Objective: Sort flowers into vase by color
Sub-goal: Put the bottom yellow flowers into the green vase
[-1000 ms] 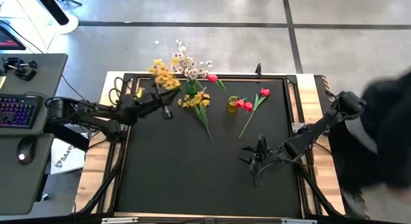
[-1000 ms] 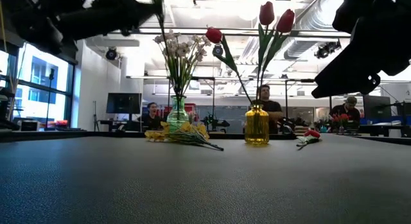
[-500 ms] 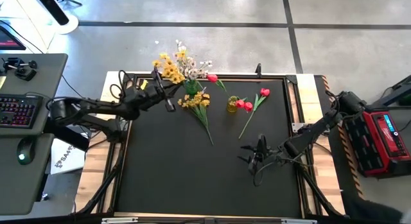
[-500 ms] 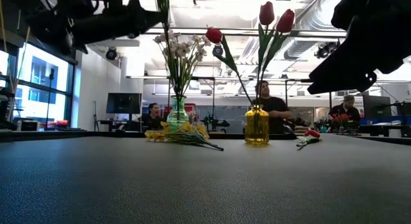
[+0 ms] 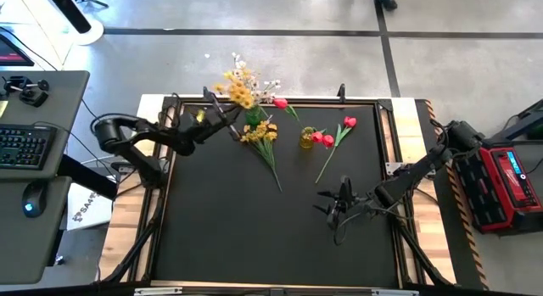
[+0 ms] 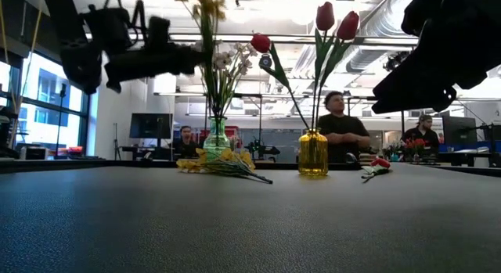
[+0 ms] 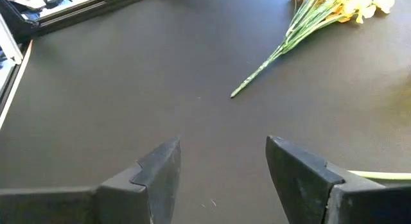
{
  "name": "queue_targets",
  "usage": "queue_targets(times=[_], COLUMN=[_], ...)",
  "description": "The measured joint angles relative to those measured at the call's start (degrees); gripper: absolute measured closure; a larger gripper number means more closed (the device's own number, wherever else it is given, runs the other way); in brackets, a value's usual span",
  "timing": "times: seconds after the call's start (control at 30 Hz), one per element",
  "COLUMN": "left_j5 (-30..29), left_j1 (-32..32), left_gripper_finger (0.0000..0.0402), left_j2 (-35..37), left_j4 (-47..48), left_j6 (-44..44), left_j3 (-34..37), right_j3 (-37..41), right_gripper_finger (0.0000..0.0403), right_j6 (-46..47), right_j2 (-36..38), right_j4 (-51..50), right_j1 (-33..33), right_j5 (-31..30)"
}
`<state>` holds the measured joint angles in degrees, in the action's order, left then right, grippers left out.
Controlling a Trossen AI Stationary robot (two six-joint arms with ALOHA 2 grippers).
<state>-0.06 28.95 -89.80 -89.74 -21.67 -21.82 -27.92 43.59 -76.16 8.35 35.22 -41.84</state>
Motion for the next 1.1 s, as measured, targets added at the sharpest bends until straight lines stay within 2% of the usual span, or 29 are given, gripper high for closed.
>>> queue_targets(times=[0.2,0.4,0.5,0.67,0.93,1.1], left_j5=[-1.3,-2.8,-1.5,5.6,6.2,8.8], left_j1=[-0.9,-1.7,-1.2,0.9,2.7,3.3], left_gripper_finger=[0.0402,0.0401,0.0401,0.0401,0.0401,0.0401], left_j2=[-1.6,-1.3,-1.3,-1.3,-1.3,-2.8], left_j4=[-0.2,-0.2,-0.2,-0.2,-0.2,-0.2], left_j6=[-3.1,-11.1,-11.0,-7.2,-7.4,-7.3], left_j3=[-0.1,-0.1,-0.3,-2.6,-3.8,-3.8], right_j3=[0.0,0.0,0.0,0.0,0.0,0.0], right_gripper_finger=[0.0192,0.0192,0.0192,0.0192,0.0192,0.0192], right_j6=[0.0,0.0,0.0,0.0,0.0,-0.1], right_j2=[0.0,0.0,0.0,0.0,0.0,0.0], right_j4=[0.7,1.2,2.2,3.3,4.9,5.0], right_j1=[0.0,0.0,-0.1,-1.3,-2.7,-2.6], right_j5=[0.0,0.0,0.0,0.0,1.4,1.6])
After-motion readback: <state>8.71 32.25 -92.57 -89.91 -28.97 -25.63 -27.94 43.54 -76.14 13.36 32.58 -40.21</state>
